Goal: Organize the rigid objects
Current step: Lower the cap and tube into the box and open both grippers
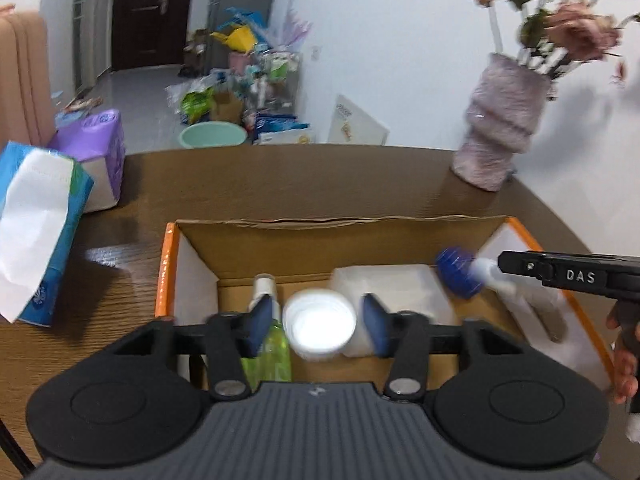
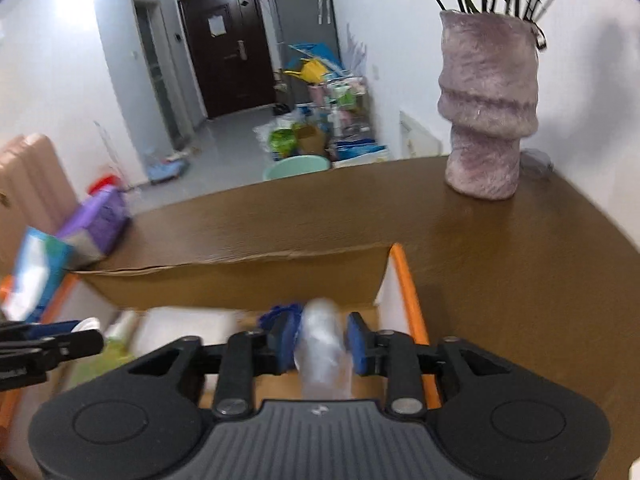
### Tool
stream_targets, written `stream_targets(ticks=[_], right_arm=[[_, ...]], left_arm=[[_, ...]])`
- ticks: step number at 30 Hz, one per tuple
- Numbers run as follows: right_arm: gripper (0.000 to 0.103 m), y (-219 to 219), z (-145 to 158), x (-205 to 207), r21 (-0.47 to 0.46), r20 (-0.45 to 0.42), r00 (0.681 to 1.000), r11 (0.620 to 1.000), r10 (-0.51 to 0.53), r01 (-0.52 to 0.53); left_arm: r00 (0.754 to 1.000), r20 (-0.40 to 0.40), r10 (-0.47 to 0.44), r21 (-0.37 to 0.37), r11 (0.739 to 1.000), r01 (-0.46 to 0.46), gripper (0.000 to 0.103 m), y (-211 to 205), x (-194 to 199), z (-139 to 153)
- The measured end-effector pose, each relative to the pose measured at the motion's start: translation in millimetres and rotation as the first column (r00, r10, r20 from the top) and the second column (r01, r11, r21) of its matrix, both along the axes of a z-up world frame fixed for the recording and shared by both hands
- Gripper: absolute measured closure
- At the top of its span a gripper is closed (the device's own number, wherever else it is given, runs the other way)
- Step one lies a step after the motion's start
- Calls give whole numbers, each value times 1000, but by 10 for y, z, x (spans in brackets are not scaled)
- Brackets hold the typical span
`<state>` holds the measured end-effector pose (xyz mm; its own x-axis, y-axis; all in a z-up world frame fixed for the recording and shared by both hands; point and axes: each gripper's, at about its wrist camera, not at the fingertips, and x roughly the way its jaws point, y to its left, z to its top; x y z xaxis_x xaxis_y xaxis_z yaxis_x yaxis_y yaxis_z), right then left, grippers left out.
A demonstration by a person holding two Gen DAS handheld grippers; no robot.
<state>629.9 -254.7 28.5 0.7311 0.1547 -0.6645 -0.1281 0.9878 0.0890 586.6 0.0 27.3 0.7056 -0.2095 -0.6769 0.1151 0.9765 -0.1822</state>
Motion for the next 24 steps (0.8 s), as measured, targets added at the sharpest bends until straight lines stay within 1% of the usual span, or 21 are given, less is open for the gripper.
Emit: stream_targets(ticks=[1, 2, 3, 4, 5, 7, 9, 13, 15, 17, 19, 22, 24], right_arm=[[48, 24, -23, 13, -22, 16, 1000, 1000, -4, 5], [41, 43, -58, 1, -44, 33, 999, 999, -5, 7], [39, 61, -96, -4, -60, 41, 999, 998, 3, -1], [37, 89, -110, -19, -77, 40, 999, 997, 22, -19], [35, 109, -108, -41, -82, 44, 998, 996, 37, -33], [34, 118, -101, -75, -75, 49, 998, 996, 49, -46], [33, 99, -107, -68, -60, 42, 998, 997, 51, -49], [33, 36, -75, -96, -5, 63, 997, 999, 41, -41], [31, -14, -25, -78, 35, 46, 999, 999, 18, -19], [31, -66, 78, -93, 81, 23, 1000, 997, 6, -8], [30, -78, 223, -182, 100, 16, 999, 994, 28, -30], [28, -94, 459, -347, 75, 18, 998, 995, 60, -61], [24, -120, 602, -481, 58, 26, 997, 996, 69, -71]], left_arm=[[1000, -19, 0, 0, 1000, 0, 46, 9, 27, -7], [1000, -1, -9, -5, 1000, 9, 41, 14, 10, 4], [999, 36, -22, -7, 1000, 23, 29, 14, -38, 14], [997, 63, -35, -3, 999, 35, 24, 9, -79, 33], [996, 84, -44, 1, 999, 44, 22, -1, -112, 49], [994, 91, -59, 5, 998, 59, 22, -31, -116, 52], [995, 74, -60, 5, 998, 59, 21, -48, -90, 44], [998, 54, -36, 1, 999, 36, 21, -33, -82, 54], [1000, 26, -8, -8, 1000, 8, 21, -5, -87, 54], [1000, 2, 19, -8, 1000, -19, 21, 32, -125, 68], [1000, -8, 27, 0, 1000, -27, 21, 57, -205, 118], [999, 6, 33, 17, 999, -33, 19, 77, -400, 297], [999, 34, 31, 30, 999, -32, 14, 72, -578, 443]])
